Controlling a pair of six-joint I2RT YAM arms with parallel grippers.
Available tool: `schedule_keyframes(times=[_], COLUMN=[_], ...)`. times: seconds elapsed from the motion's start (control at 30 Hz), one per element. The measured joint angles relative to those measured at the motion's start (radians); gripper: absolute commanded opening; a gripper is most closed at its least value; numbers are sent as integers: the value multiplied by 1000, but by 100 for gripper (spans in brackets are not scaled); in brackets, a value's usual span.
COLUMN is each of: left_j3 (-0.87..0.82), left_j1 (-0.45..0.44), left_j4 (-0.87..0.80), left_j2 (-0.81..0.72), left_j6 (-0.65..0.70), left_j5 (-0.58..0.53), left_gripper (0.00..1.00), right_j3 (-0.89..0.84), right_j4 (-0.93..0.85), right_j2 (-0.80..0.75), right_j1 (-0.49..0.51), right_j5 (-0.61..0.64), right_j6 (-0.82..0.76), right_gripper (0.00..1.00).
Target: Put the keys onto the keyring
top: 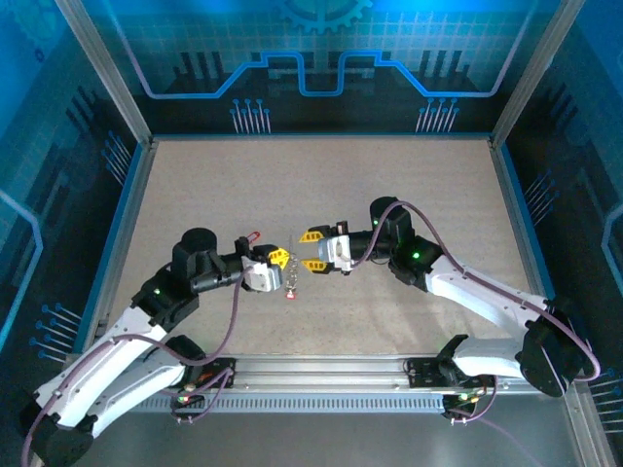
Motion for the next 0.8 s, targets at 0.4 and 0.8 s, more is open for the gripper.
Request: schedule_keyframes(times=[0.4,0.8], left_j3=[0,35], left_j1=[18,281], left_j4=[-119,-186], left_j2=[-39,-64], left_j6=[155,103], left_j5=[-161,-238], left_gripper=[0,0], right_j3=[12,186], right_j4=[48,132], right_j2=[96,317], right_j1=[-31,-50], right_j5=[-15,292], right_j6=[27,547], right_gripper=[44,36])
